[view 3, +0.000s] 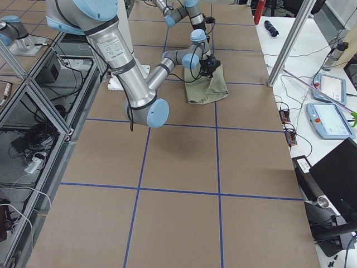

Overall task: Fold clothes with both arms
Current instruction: 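Release the shirt and raise both grippers away from it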

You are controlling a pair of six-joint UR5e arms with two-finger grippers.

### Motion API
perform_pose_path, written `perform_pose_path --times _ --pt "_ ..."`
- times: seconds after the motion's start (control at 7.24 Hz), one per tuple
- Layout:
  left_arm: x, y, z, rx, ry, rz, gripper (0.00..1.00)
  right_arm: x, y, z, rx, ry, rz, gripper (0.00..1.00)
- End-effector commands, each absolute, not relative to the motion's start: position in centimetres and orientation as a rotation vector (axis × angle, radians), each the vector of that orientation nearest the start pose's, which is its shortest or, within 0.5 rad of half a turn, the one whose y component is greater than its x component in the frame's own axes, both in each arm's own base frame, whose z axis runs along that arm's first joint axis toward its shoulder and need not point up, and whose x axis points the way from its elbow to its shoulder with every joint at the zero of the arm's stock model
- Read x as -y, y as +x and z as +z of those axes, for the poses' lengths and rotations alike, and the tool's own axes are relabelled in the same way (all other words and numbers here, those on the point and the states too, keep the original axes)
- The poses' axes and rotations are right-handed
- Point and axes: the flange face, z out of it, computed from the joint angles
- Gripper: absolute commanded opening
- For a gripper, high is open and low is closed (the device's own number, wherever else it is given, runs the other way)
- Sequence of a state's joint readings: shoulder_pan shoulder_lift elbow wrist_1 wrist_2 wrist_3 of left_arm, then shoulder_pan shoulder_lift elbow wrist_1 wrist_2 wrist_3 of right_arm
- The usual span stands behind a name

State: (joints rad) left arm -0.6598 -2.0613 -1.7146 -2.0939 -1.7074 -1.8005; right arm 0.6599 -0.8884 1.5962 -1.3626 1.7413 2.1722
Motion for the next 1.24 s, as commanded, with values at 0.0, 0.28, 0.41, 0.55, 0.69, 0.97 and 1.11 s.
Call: perform_pose_path --times 0.0,0.28,0.41,0.55,0.69,0.97,1.11 --pt "52.6 45.4 25.8 -1.165 0.159 -0.709 0.00 55.1 -50.0 21.9 0.932 -0.125 1.093 0.00" --pt "56.3 46.6 28.4 -1.136 0.202 -0.693 0.00 58.2 -51.3 22.0 0.919 -0.106 1.089 0.01" --pt "58.6 47.1 31.0 -1.112 0.240 -0.667 0.00 60.6 -51.3 24.1 0.954 -0.100 1.077 0.27" --pt "59.8 47.7 33.4 -1.099 0.280 -0.630 0.99 62.0 -51.1 25.6 0.942 -0.061 0.997 0.99" --pt "61.1 46.0 33.6 -1.095 0.308 -0.632 1.00 63.4 -50.8 28.1 0.888 0.006 0.883 1.00" --pt "61.1 45.9 33.4 -1.100 0.312 -0.617 1.00 67.4 -43.6 31.0 0.870 0.031 0.788 1.00" --pt "61.2 45.3 33.4 -1.097 0.324 -0.592 1.00 67.8 -42.6 31.5 0.869 0.027 0.753 1.00"
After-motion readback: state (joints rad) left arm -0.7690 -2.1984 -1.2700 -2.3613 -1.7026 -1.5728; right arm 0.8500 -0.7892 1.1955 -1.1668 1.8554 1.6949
